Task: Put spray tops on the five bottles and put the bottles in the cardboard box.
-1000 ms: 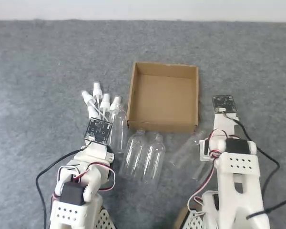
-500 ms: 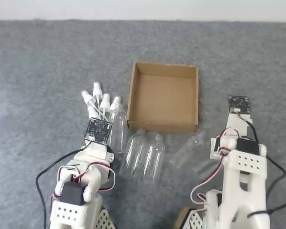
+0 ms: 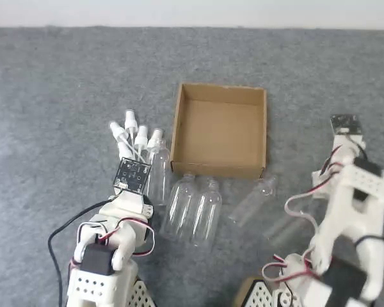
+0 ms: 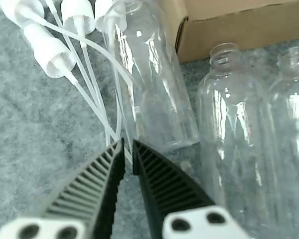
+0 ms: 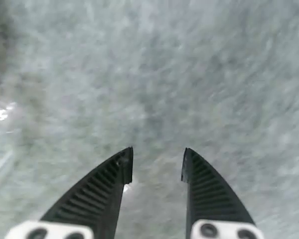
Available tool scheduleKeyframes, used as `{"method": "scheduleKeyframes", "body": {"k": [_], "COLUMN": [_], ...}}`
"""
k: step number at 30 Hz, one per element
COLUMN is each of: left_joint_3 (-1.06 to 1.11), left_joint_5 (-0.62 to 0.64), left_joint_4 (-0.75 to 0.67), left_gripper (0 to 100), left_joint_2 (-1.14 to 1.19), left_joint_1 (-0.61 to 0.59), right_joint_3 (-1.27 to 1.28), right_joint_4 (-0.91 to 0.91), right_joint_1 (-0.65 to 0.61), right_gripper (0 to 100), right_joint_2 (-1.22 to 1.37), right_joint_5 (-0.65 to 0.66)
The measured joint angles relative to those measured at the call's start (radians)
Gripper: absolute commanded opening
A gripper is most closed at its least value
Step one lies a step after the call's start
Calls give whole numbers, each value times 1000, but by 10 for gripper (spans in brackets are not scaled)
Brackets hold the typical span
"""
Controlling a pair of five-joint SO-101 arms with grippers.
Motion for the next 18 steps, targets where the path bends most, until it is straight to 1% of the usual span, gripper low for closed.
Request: {"method": "scheduleKeyframes", "body": {"k": [3, 6, 9, 12, 15, 18], "left_joint_3": [0, 0, 0, 0, 0, 0], "left_joint_5": [0, 0, 0, 0, 0, 0], "left_joint_4": [0, 0, 0, 0, 0, 0], "left_gripper": [24, 24, 24, 24, 24, 24], "left_joint_2": [0, 0, 0, 0, 0, 0], "left_joint_1": [0, 0, 0, 0, 0, 0], "right_joint_3": [-103, -178, -244, -293, -298, -276], "right_joint_4": [0, 63, 172, 255, 344, 394], "right_joint_1": [28, 31, 20, -28, -110, -210], "right_gripper": [127, 131, 132, 143, 195, 221], "right_joint_2": [97, 149, 150, 141, 80, -25], "right_joint_5": [89, 103, 37, -44, -121, -180]}}
